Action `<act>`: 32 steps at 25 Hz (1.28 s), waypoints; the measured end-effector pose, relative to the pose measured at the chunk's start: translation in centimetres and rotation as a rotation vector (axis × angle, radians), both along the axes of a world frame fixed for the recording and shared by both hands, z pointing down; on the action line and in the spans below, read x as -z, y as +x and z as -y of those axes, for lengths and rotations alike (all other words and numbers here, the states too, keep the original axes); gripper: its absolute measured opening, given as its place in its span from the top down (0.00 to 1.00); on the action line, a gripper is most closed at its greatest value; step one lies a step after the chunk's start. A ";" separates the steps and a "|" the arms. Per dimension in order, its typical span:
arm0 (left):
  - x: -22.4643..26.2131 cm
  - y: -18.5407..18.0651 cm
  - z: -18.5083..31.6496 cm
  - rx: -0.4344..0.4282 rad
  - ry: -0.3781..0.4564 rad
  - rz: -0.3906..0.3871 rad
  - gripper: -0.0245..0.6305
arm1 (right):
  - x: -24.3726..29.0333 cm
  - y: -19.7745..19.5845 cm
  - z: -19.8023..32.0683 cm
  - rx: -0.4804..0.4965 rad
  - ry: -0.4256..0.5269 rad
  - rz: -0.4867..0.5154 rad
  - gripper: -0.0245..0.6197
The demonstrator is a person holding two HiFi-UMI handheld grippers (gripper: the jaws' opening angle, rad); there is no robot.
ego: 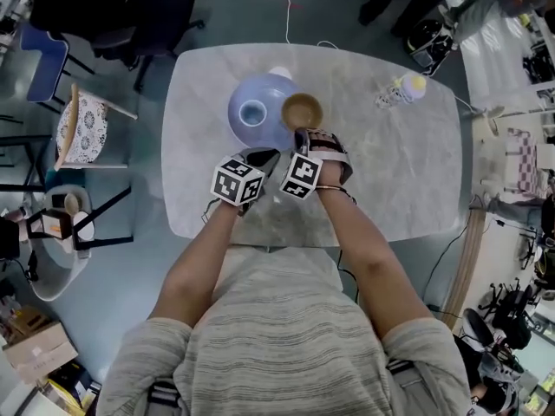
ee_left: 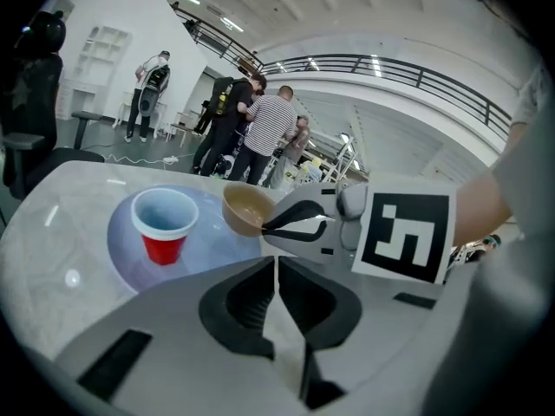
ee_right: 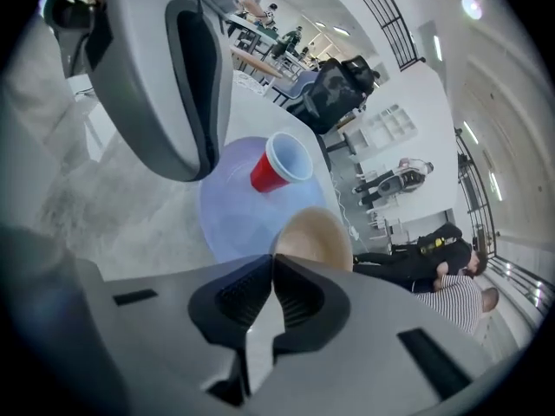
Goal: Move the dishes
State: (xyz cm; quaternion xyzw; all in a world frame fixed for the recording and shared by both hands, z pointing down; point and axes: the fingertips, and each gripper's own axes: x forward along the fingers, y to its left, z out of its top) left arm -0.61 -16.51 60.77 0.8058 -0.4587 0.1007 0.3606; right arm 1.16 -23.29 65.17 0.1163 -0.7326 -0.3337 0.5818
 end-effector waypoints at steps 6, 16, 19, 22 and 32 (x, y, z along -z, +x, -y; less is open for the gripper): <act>-0.6 -2.6 -1.2 0.047 -0.021 0.003 0.93 | -1.4 -2.7 -0.2 0.047 -0.015 -0.019 0.92; -0.8 -3.3 -1.7 0.046 -0.035 -0.003 0.93 | -3.4 -3.3 -0.2 0.053 -0.056 -0.050 0.92; -0.9 -3.2 -1.9 0.043 -0.038 -0.002 0.93 | -3.6 -3.2 -0.3 0.052 -0.068 -0.049 0.92; -0.8 -3.0 -1.8 0.041 -0.039 0.000 0.93 | -3.8 -2.9 -0.2 0.054 -0.082 -0.052 0.92; -0.9 -3.0 -1.9 0.033 -0.044 -0.002 0.93 | -4.3 -3.0 -0.3 0.036 -0.119 -0.036 0.91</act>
